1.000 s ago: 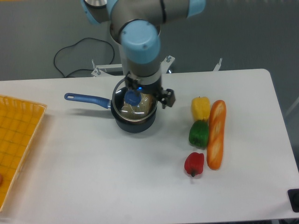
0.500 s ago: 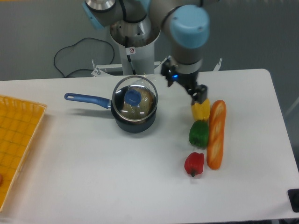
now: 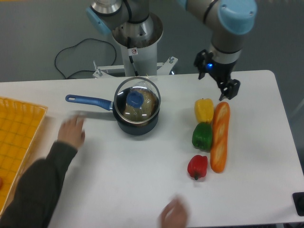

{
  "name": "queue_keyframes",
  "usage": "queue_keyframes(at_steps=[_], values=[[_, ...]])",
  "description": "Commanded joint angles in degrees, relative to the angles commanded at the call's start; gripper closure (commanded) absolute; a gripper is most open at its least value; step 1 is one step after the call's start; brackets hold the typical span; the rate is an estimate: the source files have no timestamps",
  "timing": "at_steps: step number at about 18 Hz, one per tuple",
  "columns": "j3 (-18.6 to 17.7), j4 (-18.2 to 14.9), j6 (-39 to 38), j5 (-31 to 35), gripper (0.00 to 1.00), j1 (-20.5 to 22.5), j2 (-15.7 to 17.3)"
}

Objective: Close the pot lid

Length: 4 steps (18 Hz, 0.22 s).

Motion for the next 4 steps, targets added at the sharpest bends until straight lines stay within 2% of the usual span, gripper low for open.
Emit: queue_keyframes(at_steps=[4], values=[[-0.1,2.1,0.3,0.4,0.00,1.4,-0.7]])
